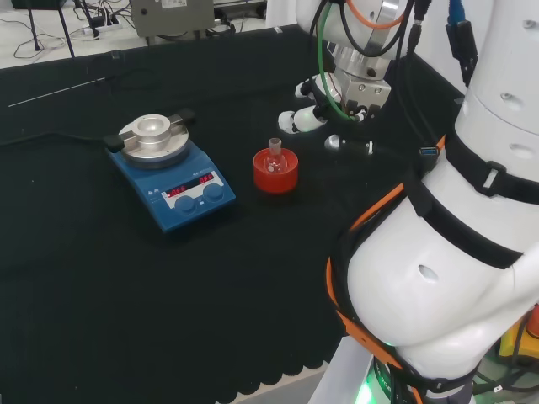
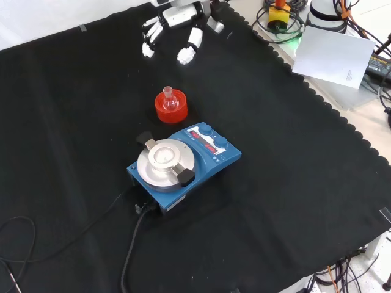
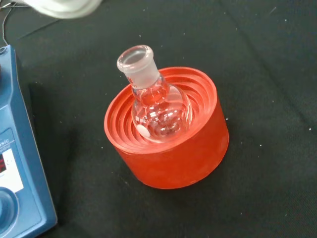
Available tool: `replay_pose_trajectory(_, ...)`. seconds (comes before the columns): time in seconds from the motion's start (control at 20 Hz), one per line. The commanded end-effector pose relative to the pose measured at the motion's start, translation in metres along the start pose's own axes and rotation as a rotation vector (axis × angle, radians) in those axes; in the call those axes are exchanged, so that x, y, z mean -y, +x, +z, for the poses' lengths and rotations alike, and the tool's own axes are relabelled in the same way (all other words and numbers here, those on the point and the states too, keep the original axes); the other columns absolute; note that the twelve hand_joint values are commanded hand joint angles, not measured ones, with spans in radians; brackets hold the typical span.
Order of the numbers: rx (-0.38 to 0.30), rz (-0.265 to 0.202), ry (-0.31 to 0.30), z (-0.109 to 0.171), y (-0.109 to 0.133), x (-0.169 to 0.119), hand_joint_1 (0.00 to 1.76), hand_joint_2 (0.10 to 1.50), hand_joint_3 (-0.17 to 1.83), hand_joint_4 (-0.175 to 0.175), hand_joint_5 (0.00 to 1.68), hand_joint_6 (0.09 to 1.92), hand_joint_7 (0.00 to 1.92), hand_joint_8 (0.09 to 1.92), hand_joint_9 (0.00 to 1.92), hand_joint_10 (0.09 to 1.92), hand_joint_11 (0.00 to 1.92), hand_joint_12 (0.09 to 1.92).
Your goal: Pick up the round-bottom flask.
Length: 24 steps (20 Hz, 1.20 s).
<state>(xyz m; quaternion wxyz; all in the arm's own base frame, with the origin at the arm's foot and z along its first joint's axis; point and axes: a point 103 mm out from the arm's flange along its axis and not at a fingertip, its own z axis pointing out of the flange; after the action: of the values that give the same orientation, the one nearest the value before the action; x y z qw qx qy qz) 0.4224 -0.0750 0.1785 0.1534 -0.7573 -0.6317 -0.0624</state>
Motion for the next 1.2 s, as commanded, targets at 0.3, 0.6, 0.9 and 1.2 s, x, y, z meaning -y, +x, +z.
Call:
replay_pose_trajectory(0.3,-0.048,-0.009,0.059,0.057,-0.008,-0.019,0.73,0.70,0.48,-0.043,0.54,0.09,0.29,0.67,0.43,0.70,0.00,1.37)
replay_pose_trajectory(0.6,-0.048,-0.029,0.036,0.062,-0.006,-0.021,0.74,0.68,0.48,-0.043,0.54,0.09,0.28,0.67,0.43,0.70,0.00,1.37)
replay_pose_trajectory(0.9,-0.074,-0.026,0.040,0.071,-0.004,-0.026,0.78,0.65,0.49,-0.044,0.57,0.09,0.29,0.67,0.43,0.70,0.00,1.37)
replay_pose_trajectory(1.2,-0.086,-0.032,0.046,0.079,-0.003,-0.035,0.79,0.64,0.49,-0.045,0.57,0.09,0.29,0.67,0.43,0.70,0.00,1.37)
